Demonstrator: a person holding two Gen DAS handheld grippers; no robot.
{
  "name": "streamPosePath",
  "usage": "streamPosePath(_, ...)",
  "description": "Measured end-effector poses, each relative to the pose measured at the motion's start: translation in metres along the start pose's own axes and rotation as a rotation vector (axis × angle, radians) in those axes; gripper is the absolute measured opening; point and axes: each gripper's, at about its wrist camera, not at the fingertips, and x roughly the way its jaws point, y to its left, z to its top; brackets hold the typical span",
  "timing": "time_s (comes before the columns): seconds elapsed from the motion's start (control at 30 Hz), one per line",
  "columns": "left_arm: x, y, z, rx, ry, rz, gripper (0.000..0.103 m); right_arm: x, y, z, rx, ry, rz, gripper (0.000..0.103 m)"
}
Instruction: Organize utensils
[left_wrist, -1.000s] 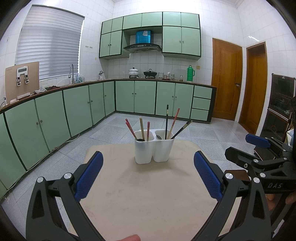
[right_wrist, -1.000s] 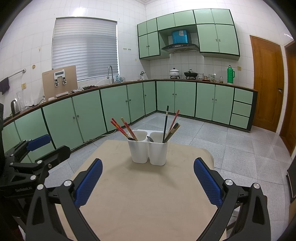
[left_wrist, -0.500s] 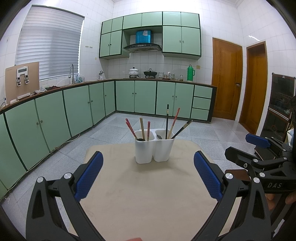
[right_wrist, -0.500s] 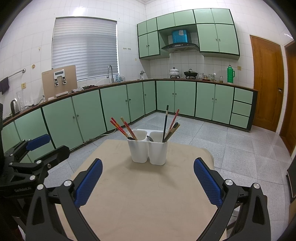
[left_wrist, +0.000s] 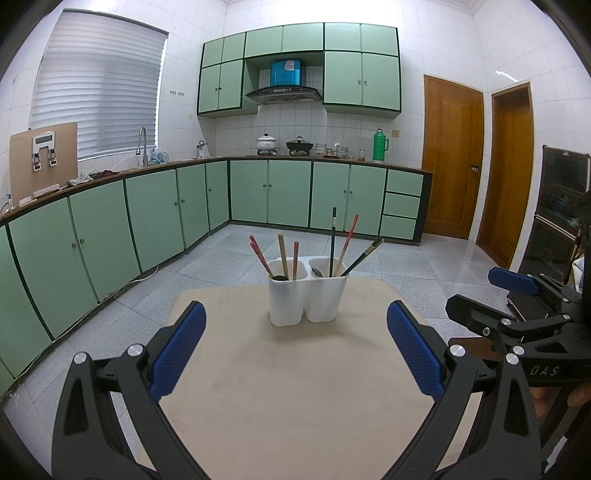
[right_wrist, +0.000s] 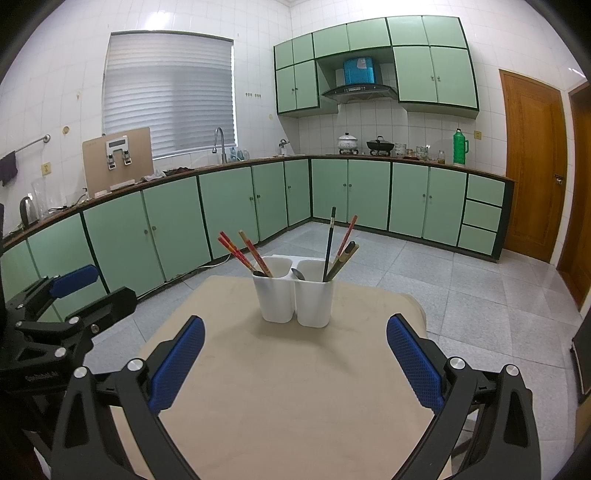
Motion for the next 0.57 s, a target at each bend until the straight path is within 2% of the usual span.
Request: streamPosePath(0.57, -0.0007, 0.0032, 0.0001, 0.0, 0.004, 0.001, 0.095, 0.0018, -0.0009, -0.0004, 0.001, 0.001, -0.001, 0.097)
